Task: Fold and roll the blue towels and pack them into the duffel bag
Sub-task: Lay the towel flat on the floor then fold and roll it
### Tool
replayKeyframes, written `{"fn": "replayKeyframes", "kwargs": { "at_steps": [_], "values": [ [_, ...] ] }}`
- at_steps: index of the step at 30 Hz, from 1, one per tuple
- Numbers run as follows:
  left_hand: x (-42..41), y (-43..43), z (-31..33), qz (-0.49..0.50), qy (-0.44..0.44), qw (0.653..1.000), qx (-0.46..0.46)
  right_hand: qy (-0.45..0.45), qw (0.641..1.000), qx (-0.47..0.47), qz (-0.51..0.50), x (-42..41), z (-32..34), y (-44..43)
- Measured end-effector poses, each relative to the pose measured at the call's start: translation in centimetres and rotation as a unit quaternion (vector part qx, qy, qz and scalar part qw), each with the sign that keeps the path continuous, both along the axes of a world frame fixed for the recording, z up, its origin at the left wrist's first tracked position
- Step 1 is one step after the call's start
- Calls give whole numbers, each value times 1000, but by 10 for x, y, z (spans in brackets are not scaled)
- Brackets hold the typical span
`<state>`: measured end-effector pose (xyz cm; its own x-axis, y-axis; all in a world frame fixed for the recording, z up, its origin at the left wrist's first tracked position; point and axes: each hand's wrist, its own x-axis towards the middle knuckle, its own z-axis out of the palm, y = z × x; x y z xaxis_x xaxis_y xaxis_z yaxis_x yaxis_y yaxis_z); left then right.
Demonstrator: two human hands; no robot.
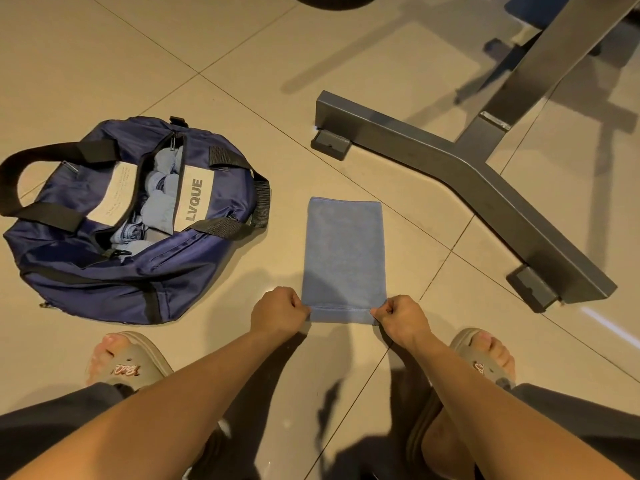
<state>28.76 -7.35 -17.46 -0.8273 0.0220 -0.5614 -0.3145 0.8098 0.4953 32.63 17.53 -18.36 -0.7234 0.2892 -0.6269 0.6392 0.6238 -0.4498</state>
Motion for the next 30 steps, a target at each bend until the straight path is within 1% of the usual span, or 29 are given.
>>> {"fn": "replayKeyframes", "kwargs": {
  "at_steps": [1, 2, 4, 5, 7, 9, 11, 14, 16, 18, 19, 22, 26, 28, 30],
  "values": [
    [1, 0, 1, -19, 43, 999, 0, -1, 1000, 9, -3, -1, 0, 1],
    [2, 0, 2, -58, 98, 994, 3, 4, 1000, 18, -6, -2, 1, 1],
    [6, 2, -3, -183, 189, 965, -3, 37, 998, 48, 10, 0, 6, 1],
    [8, 2, -8, -236, 215, 948, -8, 66, 994, 74, 41, 1, 7, 0],
    [15, 0, -19, -292, 241, 925, -17, 149, 969, 137, 140, 6, 6, -4],
    [19, -6, -25, -328, 280, 902, -13, 201, 929, 192, 245, 9, -1, -7],
    [20, -11, -25, -356, 309, 882, 3, 205, 901, 221, 312, 13, -7, -7],
    [15, -13, -22, -375, 321, 870, 0, 221, 882, 221, 352, 22, -6, -4],
    [11, -10, -23, -366, 321, 874, -1, 231, 883, 205, 355, 27, -1, -3],
    [8, -6, -20, -342, 303, 890, 9, 223, 888, 196, 353, 28, 5, -3],
    [5, -5, -17, -327, 293, 898, 15, 218, 886, 201, 356, 28, 7, -3],
    [-1, -2, -13, -289, 253, 922, 32, 219, 867, 238, 378, 26, 8, -5],
    [-4, -3, -13, -285, 232, 929, 38, 241, 855, 270, 372, 22, 0, -4],
    [-4, -3, -15, -277, 224, 934, 33, 249, 861, 257, 362, 20, -5, 2],
    [-4, -1, -16, -254, 215, 943, 28, 246, 874, 223, 355, 16, -6, 6]
  ]
}}
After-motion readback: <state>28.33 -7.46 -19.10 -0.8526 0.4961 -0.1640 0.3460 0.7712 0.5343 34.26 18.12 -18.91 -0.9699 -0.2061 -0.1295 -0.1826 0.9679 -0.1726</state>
